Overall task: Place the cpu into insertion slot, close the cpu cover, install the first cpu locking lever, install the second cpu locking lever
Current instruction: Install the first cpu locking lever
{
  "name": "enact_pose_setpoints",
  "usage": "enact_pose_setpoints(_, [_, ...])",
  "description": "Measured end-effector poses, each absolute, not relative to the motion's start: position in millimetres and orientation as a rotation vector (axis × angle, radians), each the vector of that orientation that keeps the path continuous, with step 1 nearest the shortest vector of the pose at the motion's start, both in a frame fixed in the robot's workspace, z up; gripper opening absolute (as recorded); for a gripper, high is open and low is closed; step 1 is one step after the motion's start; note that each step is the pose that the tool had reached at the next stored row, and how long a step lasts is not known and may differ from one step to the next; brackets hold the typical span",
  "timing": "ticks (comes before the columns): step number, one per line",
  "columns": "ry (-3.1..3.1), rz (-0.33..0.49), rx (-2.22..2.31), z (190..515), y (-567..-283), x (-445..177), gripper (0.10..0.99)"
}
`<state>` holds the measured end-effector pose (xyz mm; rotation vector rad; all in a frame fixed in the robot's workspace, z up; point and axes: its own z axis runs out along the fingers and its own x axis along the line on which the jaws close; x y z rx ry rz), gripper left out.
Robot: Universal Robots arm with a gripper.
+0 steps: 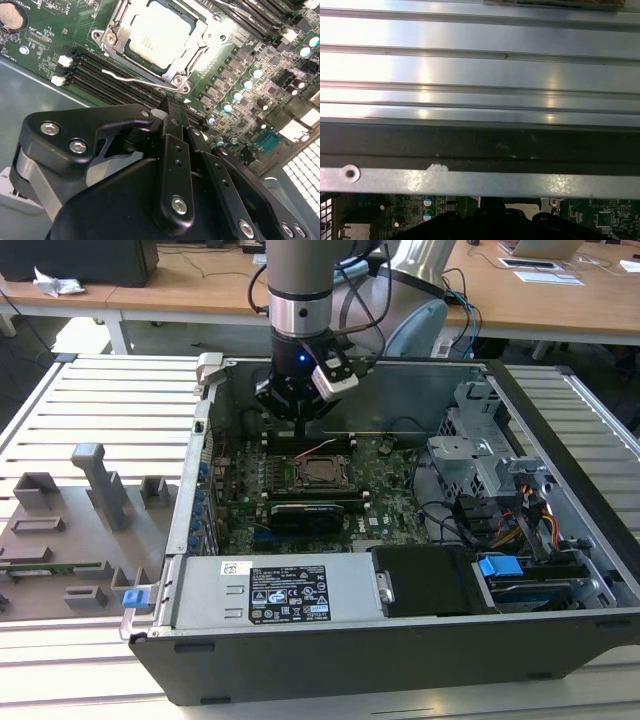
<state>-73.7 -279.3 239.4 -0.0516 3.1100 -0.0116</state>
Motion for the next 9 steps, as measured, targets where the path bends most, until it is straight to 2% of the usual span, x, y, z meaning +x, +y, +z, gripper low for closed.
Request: enact_pose_setpoints(9, [3.11,-0.003,-0.051,227.3,-279.3,-73.7,0.106])
